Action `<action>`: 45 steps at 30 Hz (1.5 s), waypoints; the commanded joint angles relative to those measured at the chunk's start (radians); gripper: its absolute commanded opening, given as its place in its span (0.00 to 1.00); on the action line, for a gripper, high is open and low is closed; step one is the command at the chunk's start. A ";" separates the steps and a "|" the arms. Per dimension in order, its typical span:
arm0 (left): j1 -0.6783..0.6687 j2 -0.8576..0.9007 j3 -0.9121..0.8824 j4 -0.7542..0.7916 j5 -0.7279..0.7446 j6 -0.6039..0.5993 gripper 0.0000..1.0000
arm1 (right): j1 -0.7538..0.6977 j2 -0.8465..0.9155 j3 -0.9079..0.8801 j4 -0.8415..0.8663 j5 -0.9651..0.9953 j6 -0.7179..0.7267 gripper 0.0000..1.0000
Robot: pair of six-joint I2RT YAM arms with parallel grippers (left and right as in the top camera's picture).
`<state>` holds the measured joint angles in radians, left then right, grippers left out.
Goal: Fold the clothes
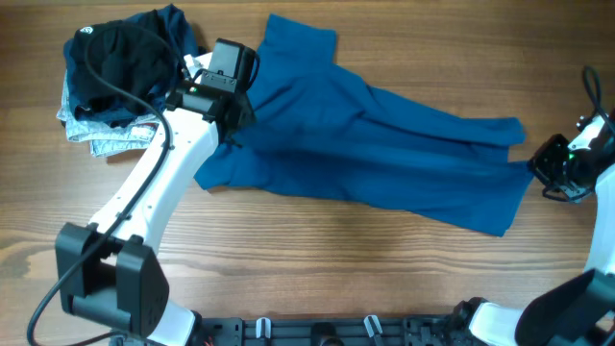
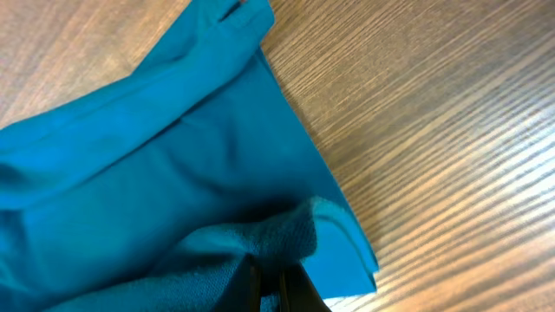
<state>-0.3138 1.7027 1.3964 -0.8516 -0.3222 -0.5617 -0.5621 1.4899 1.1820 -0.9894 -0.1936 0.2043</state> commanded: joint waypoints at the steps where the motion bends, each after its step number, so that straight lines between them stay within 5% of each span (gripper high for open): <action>1: 0.005 0.044 0.018 0.015 -0.035 0.008 0.04 | -0.008 0.067 -0.013 0.029 -0.007 0.009 0.04; 22: 0.019 0.143 0.018 0.048 -0.035 0.008 0.05 | -0.001 0.158 -0.013 0.068 0.013 0.058 0.09; 23: 0.019 0.143 0.018 0.048 -0.035 0.008 0.10 | 0.000 0.158 -0.013 0.070 0.014 0.058 0.17; 25: 0.019 0.143 0.018 0.048 -0.035 0.008 0.50 | 0.000 0.158 -0.013 0.074 0.013 0.058 0.55; 26: 0.019 0.143 0.018 0.048 -0.035 0.008 0.66 | 0.000 0.158 -0.013 0.074 0.013 0.059 0.64; 28: 0.019 0.143 0.018 0.048 -0.035 0.008 0.80 | 0.000 0.158 -0.013 0.080 0.013 0.060 0.66; 33: 0.020 0.141 0.018 0.055 -0.034 0.011 0.84 | 0.000 0.158 -0.011 0.100 0.014 0.060 0.67; 40: 0.031 0.141 0.236 0.010 0.106 0.228 0.84 | 0.000 0.158 0.098 0.048 0.009 0.016 0.68; 45: 0.031 0.143 0.443 0.063 0.277 0.435 1.00 | 0.000 0.158 0.238 -0.012 -0.083 -0.074 0.70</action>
<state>-0.2874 1.8462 1.7363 -0.8169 -0.1722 -0.2932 -0.5617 1.6382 1.3418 -0.9878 -0.2085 0.2008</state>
